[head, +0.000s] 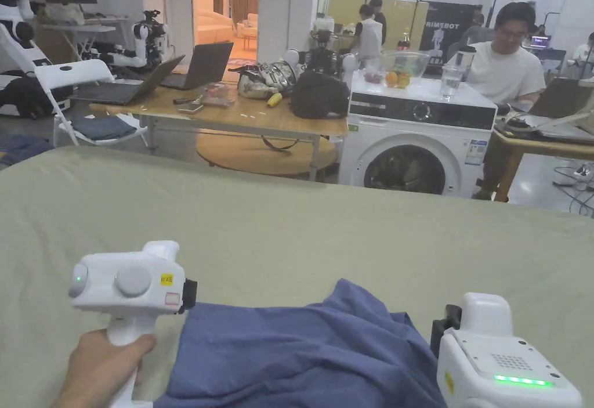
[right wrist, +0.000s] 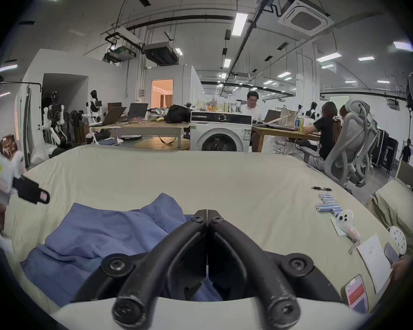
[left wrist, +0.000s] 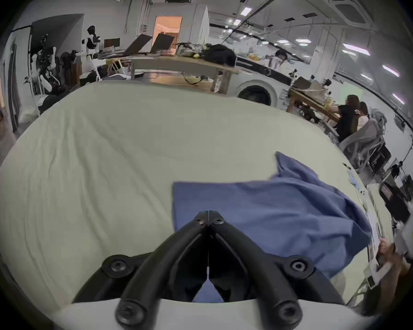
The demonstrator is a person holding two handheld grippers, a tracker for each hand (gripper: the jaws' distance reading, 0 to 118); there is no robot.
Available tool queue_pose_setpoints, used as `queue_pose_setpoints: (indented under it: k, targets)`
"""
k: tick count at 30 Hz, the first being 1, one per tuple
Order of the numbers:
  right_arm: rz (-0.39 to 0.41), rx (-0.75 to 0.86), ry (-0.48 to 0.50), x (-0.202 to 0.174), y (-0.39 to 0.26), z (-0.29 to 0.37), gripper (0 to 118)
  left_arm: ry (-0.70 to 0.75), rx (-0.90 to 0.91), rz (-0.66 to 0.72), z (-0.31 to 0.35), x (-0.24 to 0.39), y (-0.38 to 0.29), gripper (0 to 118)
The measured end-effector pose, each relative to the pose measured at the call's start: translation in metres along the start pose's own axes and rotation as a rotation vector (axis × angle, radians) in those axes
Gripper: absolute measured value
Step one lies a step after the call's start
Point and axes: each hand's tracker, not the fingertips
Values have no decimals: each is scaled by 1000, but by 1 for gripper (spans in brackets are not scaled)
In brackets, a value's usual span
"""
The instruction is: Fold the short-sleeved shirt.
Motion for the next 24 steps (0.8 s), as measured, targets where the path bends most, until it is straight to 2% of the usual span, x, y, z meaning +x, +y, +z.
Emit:
queue_pose_setpoints:
  k: [1,2,4,5,6,7,11,14,15,16,18,24]
  targets:
    - [2,-2,1,0,1,-1,0,-3,-22,11,-10,-3,9,0]
    - [5,-4,0,1,1,-3,0,8,-62,23,-21,-7,18,5]
    - [8,-8,-1,3,2,-5,0,-14,-120,39,-34,-5,26,25]
    - [11,-14,-2,4,2,-7,0,-19,-144,49,-43,-5,28,42]
    - [11,-16,-5,7,2,-9,0,9,-161,54,-55,-3,27,53]
    - [10,-18,-7,8,1,-9,0,24,-195,50,-65,-2,25,58]
    - [7,-42,-21,20,-2,-13,0,106,-346,-3,-110,3,5,59]
    - [19,-77,-33,30,-4,-20,0,160,-223,-34,-110,12,4,59]
    - [17,-88,-35,34,-4,-23,0,177,-226,-74,-111,16,2,59]
    - [16,-107,-33,37,-4,-26,0,174,-197,-122,-110,18,1,52]
    - [11,-153,-19,42,1,-39,0,185,-186,-206,-104,27,-3,3]
    - [54,-322,68,45,20,-95,0,87,-92,-81,-50,11,-6,0]
